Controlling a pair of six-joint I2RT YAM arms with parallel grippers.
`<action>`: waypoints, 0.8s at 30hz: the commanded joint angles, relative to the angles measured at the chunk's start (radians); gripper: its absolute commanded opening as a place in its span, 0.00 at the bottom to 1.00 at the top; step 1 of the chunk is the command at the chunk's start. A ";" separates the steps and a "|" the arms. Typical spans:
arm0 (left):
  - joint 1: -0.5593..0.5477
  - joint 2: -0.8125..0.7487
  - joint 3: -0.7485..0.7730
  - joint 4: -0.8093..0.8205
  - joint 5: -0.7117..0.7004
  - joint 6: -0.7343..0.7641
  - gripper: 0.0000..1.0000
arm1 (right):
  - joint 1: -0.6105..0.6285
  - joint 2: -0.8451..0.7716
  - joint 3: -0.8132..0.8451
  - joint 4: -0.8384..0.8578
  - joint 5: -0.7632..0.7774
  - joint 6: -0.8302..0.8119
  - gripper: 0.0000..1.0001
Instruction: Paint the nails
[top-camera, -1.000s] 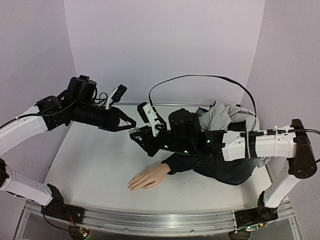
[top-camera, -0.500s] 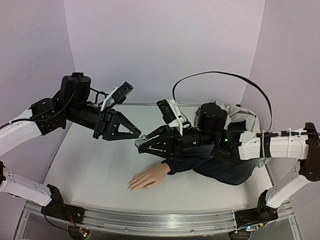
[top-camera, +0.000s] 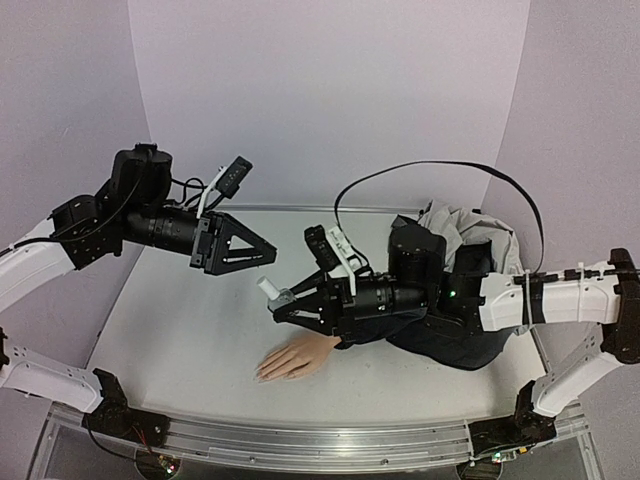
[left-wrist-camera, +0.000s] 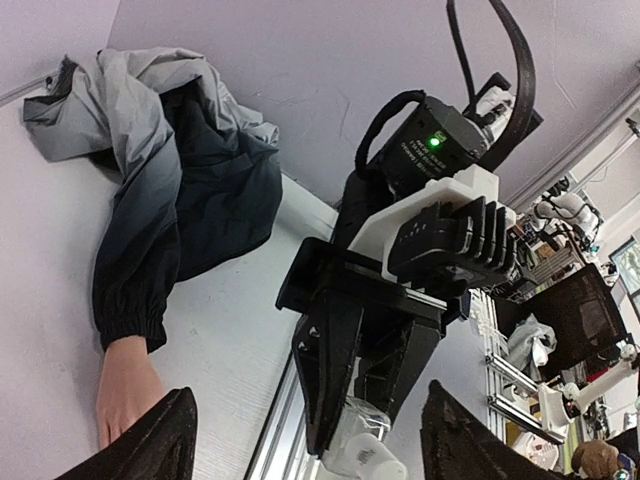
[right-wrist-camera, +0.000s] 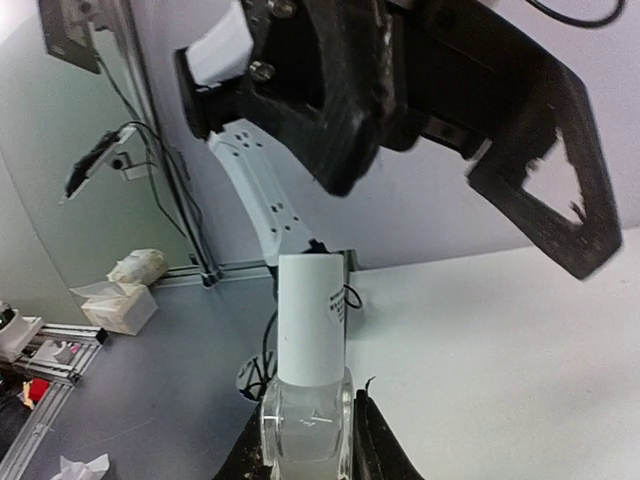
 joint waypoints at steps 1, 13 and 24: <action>0.007 -0.015 0.061 -0.067 -0.058 0.001 0.73 | -0.003 -0.003 0.056 -0.052 0.152 -0.066 0.00; 0.000 0.073 0.084 -0.156 0.075 0.033 0.53 | -0.003 0.022 0.068 -0.044 0.210 -0.062 0.00; 0.000 0.106 0.089 -0.190 0.058 0.060 0.18 | -0.003 0.032 0.070 -0.048 0.285 -0.057 0.00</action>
